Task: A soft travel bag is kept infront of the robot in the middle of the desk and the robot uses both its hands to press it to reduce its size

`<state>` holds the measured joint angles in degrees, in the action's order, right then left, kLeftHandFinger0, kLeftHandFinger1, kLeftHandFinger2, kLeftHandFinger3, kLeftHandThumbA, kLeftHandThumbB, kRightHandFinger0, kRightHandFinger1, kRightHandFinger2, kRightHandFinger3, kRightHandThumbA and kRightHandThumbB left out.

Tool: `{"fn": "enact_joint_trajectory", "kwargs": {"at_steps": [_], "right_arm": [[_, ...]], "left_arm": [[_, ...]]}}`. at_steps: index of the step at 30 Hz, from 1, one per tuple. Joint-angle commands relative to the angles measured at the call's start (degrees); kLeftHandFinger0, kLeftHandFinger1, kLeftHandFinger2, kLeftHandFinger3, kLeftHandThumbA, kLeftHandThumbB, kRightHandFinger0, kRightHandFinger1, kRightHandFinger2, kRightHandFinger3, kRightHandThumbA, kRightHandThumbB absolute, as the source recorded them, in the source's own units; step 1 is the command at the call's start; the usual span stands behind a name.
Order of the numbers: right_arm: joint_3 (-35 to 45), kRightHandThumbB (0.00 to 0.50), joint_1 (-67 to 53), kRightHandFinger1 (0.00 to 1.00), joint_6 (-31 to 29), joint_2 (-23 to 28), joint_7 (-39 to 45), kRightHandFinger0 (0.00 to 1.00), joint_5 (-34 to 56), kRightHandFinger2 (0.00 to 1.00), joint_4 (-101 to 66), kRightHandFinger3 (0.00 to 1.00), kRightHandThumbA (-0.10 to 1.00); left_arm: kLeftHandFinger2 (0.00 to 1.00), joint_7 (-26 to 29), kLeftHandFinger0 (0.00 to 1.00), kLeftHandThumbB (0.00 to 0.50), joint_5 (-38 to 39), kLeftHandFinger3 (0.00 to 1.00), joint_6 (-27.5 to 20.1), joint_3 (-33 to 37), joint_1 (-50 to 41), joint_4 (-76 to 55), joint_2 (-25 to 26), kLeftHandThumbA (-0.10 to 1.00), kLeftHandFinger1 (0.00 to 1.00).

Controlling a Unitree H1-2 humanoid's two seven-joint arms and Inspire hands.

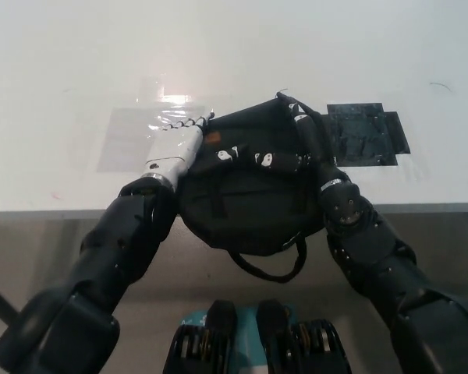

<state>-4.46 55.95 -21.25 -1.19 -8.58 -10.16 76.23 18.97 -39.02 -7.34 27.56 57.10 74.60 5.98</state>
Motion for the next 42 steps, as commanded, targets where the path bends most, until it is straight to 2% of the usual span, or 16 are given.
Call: {"fn": "enact_joint_trajectory", "kwargs": {"at_steps": [1,6,10,13,19,20,24,25,28,30,31,33,38,42], "right_arm": [[-0.87,0.211,-3.29,1.00,2.86,-0.53,-1.12,1.00,-0.17,1.00,3.67,1.00,1.00],[-1.92,0.207,-2.58,1.00,3.99,-0.12,-1.32,1.00,-0.68,1.00,3.86,1.00,1.00],[-1.79,0.260,-0.46,1.00,3.12,0.29,-1.94,1.00,-0.21,1.00,3.22,1.00,1.00],[-1.29,0.239,2.22,1.00,3.01,0.59,-1.93,1.00,0.35,1.00,2.45,1.00,1.00],[-1.49,0.273,9.70,1.00,3.99,1.64,-2.22,1.00,-0.05,1.00,0.75,1.00,1.00],[-1.89,0.237,12.48,1.00,3.51,2.23,-3.08,1.00,-0.67,1.00,0.34,1.00,1.00],[-2.82,0.191,17.79,1.00,3.94,3.56,-4.09,1.00,-1.69,1.00,-0.83,1.00,1.00],[-2.77,0.219,19.33,1.00,3.86,3.91,-4.32,1.00,-1.62,1.00,-1.27,1.00,1.00],[-2.36,0.223,22.96,1.00,4.57,4.57,-3.00,1.00,-0.90,1.00,-2.88,1.00,1.00],[-2.16,0.277,25.00,1.00,5.58,4.83,-2.31,1.00,-0.56,1.00,-3.39,1.00,1.00],[-2.01,0.287,25.66,1.00,5.55,4.96,-2.37,1.00,-0.39,1.00,-3.46,1.00,1.00],[-1.60,0.245,26.72,1.00,5.47,5.09,-2.25,1.00,0.13,1.00,-3.68,1.00,1.00],[-0.84,0.231,28.53,1.00,6.27,5.93,-2.54,1.00,0.39,1.00,-6.02,1.00,1.00],[-0.07,0.274,27.07,1.00,7.43,7.08,-1.39,1.00,0.77,1.00,-12.11,1.00,1.00]], "left_arm": [[1.00,-3.29,1.00,0.076,0.66,1.00,-0.15,1.38,-4.98,4.08,-1.39,1.00,1.00],[1.00,-4.40,1.00,0.084,0.65,1.00,0.02,1.87,-3.62,3.96,-1.00,1.00,1.00],[1.00,-4.66,1.00,0.085,0.60,1.00,-0.22,2.23,-0.95,2.96,-0.02,1.00,1.00],[1.00,-5.03,1.00,0.089,0.59,1.00,-0.02,2.24,2.43,1.47,0.89,1.00,1.00],[1.00,-5.01,1.00,0.077,-0.56,1.00,-0.22,2.81,10.38,-3.05,3.29,1.00,1.00],[1.00,-5.12,1.00,0.082,-1.36,1.00,0.81,3.33,13.75,-3.54,3.73,1.00,1.00],[1.00,-5.64,1.00,0.051,-3.25,1.00,1.09,5.26,19.16,-4.64,5.20,1.00,1.00],[1.00,-5.96,1.00,0.050,-2.88,1.00,0.75,5.05,20.62,-4.93,5.71,1.00,1.00],[1.00,-6.72,1.00,0.063,-2.72,1.00,1.37,4.77,23.61,-6.05,7.00,1.00,1.00],[1.00,-8.31,1.00,0.072,-1.87,1.00,2.00,3.90,25.18,-7.37,7.89,1.00,1.00],[1.00,-8.75,1.00,0.071,-1.74,1.00,1.91,3.78,25.74,-7.77,8.28,1.00,1.00],[1.00,-9.62,1.00,0.072,-1.62,1.00,2.28,3.53,26.31,-9.12,9.16,1.00,1.00],[1.00,-9.31,1.00,0.071,-2.32,1.00,2.97,3.22,27.78,-12.31,11.73,1.00,1.00],[1.00,-8.72,1.00,0.079,-0.63,1.00,2.07,0.63,27.13,-15.42,13.14,1.00,1.00]]}}
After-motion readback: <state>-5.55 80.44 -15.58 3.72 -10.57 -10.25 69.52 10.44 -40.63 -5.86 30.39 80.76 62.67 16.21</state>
